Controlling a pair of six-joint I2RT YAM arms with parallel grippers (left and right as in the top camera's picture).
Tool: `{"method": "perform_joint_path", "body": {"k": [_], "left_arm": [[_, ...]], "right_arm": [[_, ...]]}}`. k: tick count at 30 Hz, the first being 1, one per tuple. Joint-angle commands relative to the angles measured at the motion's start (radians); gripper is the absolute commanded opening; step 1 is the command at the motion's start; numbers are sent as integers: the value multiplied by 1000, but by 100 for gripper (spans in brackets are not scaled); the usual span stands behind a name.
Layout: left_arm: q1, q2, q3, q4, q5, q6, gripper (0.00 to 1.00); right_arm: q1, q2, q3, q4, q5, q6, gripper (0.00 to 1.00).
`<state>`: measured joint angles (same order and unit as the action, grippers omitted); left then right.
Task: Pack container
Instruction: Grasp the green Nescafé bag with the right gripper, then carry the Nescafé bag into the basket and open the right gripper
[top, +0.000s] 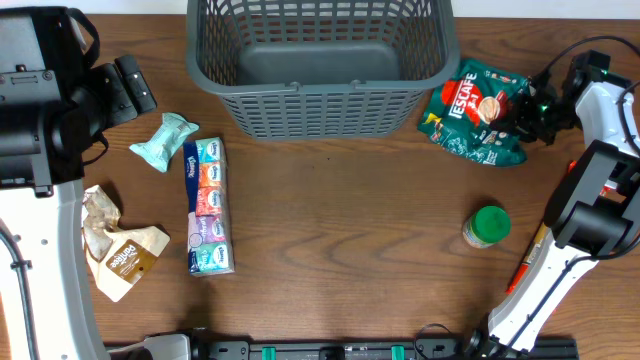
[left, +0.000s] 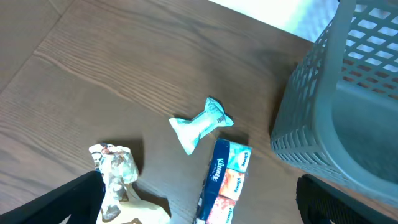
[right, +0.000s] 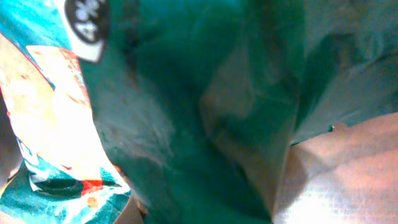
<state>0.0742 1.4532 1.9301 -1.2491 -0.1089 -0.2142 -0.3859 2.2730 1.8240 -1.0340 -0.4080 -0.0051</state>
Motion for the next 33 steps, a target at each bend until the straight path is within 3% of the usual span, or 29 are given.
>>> {"method": "perform_joint_path", "body": {"k": [1,8,18,28,33], "left_arm": [[3,4,-2,-2,-8,-16,99],[3,4,-2,-17,-8,-16,99],[3,4,-2,-30,-8,-16,99],[3,4,-2,-31,-8,-5,99],[3,4,-2,-31,-8,-5,99]], "right_arm": [[21,-76,-3,-24,102,-11,1],[21,-346,31,5,215,-11,1],[57,-629,32,58,217,-48,1],[252,-860,32,381,273,-90,1],[402,-833,32,517,237,-257,1]]}}
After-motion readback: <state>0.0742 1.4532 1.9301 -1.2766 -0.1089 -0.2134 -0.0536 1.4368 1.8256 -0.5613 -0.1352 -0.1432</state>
